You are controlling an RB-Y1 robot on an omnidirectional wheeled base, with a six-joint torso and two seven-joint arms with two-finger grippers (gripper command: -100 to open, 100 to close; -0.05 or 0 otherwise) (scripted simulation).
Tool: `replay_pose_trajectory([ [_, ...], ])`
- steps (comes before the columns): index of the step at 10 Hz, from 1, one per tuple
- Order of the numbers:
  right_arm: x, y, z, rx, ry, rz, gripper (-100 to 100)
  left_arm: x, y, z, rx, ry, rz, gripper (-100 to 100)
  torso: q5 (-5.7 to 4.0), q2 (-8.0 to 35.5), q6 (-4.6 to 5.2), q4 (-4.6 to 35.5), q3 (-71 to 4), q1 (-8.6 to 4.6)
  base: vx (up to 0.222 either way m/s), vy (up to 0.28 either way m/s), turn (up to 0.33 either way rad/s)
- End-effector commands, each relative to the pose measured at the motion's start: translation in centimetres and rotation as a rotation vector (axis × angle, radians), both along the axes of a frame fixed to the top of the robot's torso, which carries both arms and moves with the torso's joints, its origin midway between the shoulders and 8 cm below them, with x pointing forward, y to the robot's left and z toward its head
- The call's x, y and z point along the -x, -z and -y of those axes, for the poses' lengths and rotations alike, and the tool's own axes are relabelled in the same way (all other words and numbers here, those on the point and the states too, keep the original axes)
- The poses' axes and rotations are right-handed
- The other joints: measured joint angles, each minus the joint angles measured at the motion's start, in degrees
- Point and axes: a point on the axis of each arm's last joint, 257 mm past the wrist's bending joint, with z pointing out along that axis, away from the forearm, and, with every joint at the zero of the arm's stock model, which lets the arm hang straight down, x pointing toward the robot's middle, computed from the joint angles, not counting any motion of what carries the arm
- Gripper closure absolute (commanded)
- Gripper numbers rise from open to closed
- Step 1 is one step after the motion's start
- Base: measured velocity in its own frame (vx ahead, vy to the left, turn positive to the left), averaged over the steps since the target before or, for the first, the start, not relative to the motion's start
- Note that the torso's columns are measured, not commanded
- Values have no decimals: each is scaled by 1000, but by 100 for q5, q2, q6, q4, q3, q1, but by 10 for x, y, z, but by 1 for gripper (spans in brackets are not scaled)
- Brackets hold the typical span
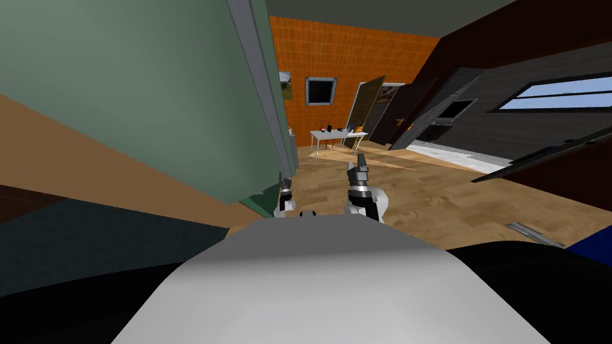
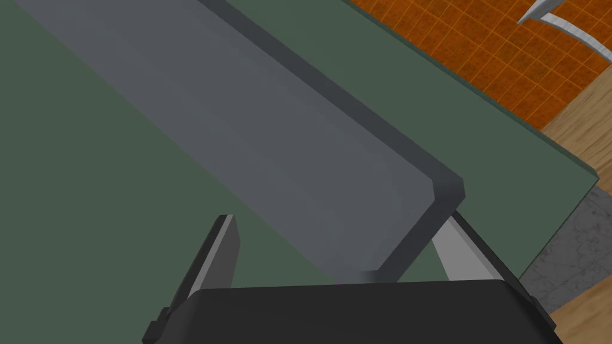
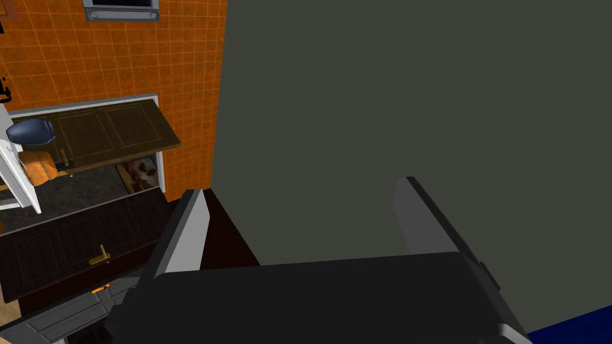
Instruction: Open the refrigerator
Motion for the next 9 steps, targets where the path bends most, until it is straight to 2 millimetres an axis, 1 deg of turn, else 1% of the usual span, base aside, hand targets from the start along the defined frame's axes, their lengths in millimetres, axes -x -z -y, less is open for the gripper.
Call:
replay_pose_trajectory([
  [1,0,0,0,0,0,0,0,17,-7,-36,18,-115,22,-100,0,23,-2,6,14,9,-18,95,-429],
  [2,0,0,0,0,0,0,0,17,-7,-36,6,-122,19,-100,0,26,-2,8,17,6,-24,54,-245],
  [3,0,0,0,0,0,0,0,32,-4,-62,25,-198,17,-100,-6,24,-5,10,14,-13,-14,67,-415],
  [4,0,0,0,0,0,0,0,37,-1,-69,27,-224,6,-100,-6,17,-3,7,10,-9,-20,80,-401],
  [5,0,0,0,0,0,0,0,36,-8,-69,12,-233,18,-100,-3,11,-6,4,6,-1,-28,43,-230],
  [6,0,0,0,0,0,0,0,54,2,-95,32,-306,-1,-100,-8,11,-3,10,5,-14,-37,79,-427],
  [7,0,0,0,0,0,0,0,59,-3,-102,38,-332,5,-100,-6,19,-1,10,11,-3,-37,92,-448],
  [8,0,0,0,0,0,0,0,58,-14,-102,22,-345,25,-100,-2,12,-1,6,8,1,-29,40,-257],
  [9,0,0,0,0,0,0,0,58,-15,-102,19,-347,26,-100,-14,7,-3,18,2,-18,-8,1,-28],
])
